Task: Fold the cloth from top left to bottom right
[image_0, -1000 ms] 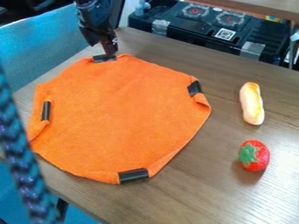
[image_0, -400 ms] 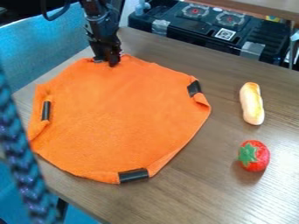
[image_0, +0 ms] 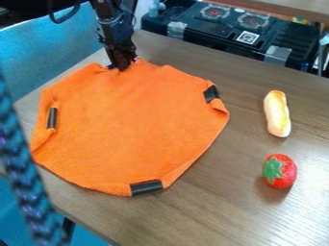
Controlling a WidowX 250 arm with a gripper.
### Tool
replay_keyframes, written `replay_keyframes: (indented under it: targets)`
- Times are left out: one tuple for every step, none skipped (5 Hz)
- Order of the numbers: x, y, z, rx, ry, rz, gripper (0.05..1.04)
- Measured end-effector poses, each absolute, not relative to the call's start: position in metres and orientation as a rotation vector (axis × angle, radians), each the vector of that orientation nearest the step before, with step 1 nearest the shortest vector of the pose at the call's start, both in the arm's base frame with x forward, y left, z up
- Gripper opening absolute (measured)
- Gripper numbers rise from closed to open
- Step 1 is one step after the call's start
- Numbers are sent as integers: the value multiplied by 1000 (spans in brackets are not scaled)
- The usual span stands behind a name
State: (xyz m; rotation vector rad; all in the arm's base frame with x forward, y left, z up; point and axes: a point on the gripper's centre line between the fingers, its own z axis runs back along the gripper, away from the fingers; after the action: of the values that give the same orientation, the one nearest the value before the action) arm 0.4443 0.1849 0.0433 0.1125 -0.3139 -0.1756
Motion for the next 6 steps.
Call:
replay_keyframes:
  targets:
    - [438,177,47,87,-335,-178,83]
    - [420,161,81,123,-442,-183,71]
    - [402,126,113,143,-551,-247,69]
    - [377,95,121,169,-603,-319,69]
    - [350,57,107,231,-594,-422,69]
    - [324,41,95,259,-581,-490,69]
